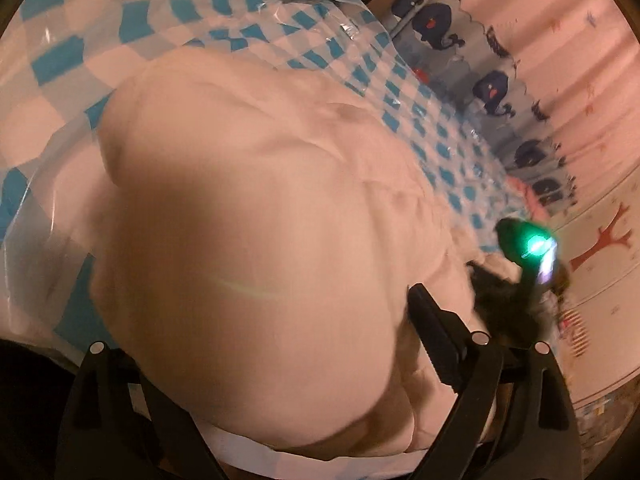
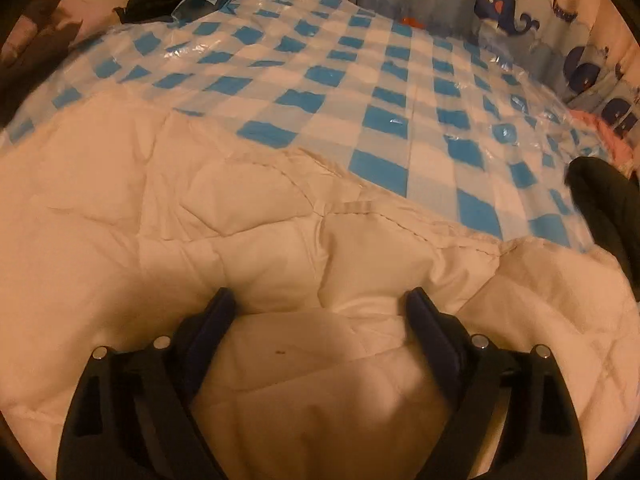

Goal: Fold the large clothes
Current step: 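Press the folded cream jacket bundle flat with both open tools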

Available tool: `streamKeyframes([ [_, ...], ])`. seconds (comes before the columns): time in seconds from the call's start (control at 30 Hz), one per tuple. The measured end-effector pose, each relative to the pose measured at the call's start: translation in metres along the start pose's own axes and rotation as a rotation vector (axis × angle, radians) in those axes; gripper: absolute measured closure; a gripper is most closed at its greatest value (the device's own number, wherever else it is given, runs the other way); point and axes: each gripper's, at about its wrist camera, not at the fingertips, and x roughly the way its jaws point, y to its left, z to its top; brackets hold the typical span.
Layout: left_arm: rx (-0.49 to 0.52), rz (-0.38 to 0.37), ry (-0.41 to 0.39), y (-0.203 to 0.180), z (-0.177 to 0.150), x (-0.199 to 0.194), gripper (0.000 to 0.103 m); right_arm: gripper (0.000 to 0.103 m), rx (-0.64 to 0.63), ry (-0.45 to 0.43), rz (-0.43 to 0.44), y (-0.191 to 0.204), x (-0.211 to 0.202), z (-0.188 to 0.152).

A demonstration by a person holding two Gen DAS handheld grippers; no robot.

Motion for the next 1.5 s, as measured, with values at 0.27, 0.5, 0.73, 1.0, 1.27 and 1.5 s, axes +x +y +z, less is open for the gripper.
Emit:
streamKeyframes([
  [0.27, 0.07, 0.051, -0.063, -0.01, -0.006, -0.006, 0.017, 0.01, -0.097, -0.117, 0.008, 0.03, -0.061, -0.054],
  [0.5, 0.128, 0.093, -0.09, -0.02, -0.012, -0.01, 0.017, 0.01, -0.025, -0.224, 0.055, 0.021, -0.098, -0.026],
  [0.73, 0.139, 0.098, -0.11, -0.024, -0.013, -0.012, 0.017, 0.007, -0.047, -0.015, -0.177, 0.027, 0.02, 0.052],
  [1.0, 0.164, 0.112, -0.122, -0.027, -0.016, -0.014, 0.016, 0.007, 0.051, 0.001, -0.022, 0.013, -0.005, 0.035],
  [1.27, 0.158, 0.108, -0.122, -0.027, -0.017, -0.015, 0.015, 0.007, -0.053, -0.145, -0.057, 0.049, -0.081, -0.055],
  [1.5, 0.153, 0.114, -0.121, -0.028, -0.015, -0.013, 0.014, 0.007, 0.007, -0.233, 0.019, 0.038, -0.107, -0.076],
])
